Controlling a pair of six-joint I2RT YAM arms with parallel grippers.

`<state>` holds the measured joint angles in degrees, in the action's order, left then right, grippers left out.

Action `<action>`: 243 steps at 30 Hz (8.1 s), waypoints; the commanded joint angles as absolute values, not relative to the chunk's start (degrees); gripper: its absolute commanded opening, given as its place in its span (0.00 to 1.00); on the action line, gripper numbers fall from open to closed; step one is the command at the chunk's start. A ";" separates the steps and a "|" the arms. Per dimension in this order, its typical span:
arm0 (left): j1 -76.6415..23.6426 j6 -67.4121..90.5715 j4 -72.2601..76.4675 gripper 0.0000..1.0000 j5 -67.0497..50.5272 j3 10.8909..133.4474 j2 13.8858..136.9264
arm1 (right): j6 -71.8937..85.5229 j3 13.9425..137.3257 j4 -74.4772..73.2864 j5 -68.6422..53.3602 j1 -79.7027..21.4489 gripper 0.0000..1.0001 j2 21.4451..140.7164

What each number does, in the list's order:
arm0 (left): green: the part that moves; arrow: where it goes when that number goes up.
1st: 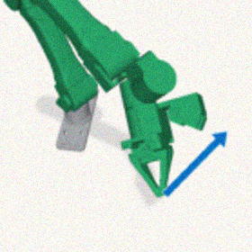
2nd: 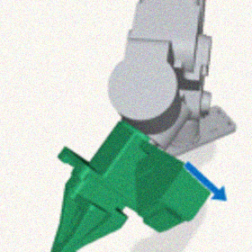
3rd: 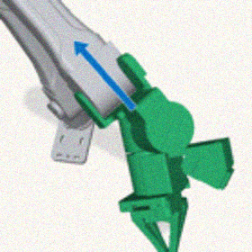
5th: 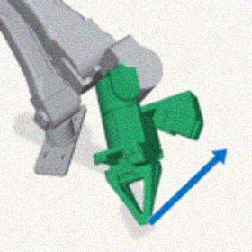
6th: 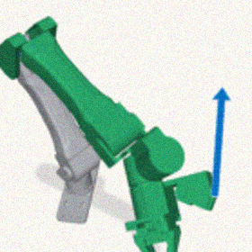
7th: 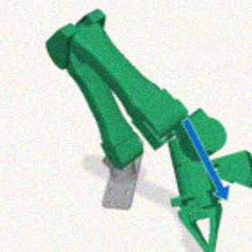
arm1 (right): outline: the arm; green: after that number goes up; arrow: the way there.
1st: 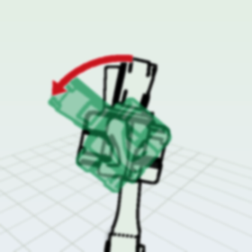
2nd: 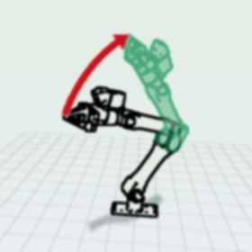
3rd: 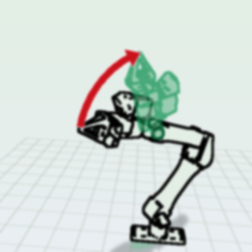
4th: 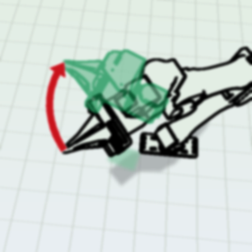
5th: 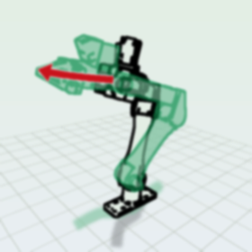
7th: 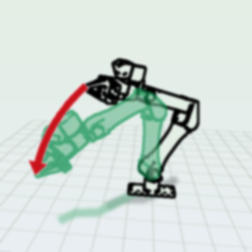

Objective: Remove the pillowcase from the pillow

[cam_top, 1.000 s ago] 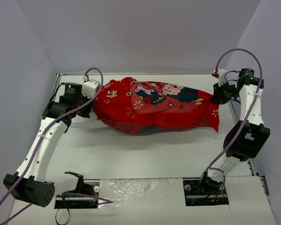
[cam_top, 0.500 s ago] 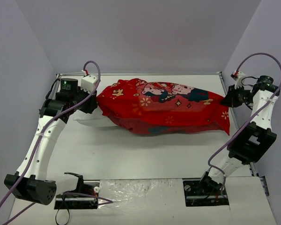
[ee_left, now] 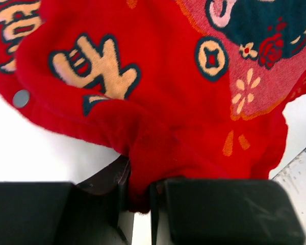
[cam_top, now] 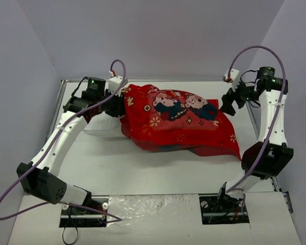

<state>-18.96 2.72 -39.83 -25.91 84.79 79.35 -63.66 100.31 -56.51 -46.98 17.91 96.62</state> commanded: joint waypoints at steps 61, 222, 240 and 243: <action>-17.05 1.88 -28.65 0.78 -26.02 96.95 76.40 | -45.97 84.37 -28.92 -35.94 -22.60 0.00 76.11; -49.57 79.76 -34.38 0.94 40.86 50.56 55.40 | -43.33 84.03 -28.48 -47.46 7.38 0.99 98.53; -17.06 85.44 -11.43 0.94 18.38 39.63 60.46 | -42.54 84.28 -29.62 -50.19 7.73 0.98 98.08; -15.47 83.85 -9.85 0.94 16.79 40.95 63.62 | -40.78 85.16 -29.44 -48.17 7.91 0.97 99.05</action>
<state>-16.75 88.14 -14.66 21.08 36.86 62.17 -42.22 82.19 -28.18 -48.77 7.49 99.85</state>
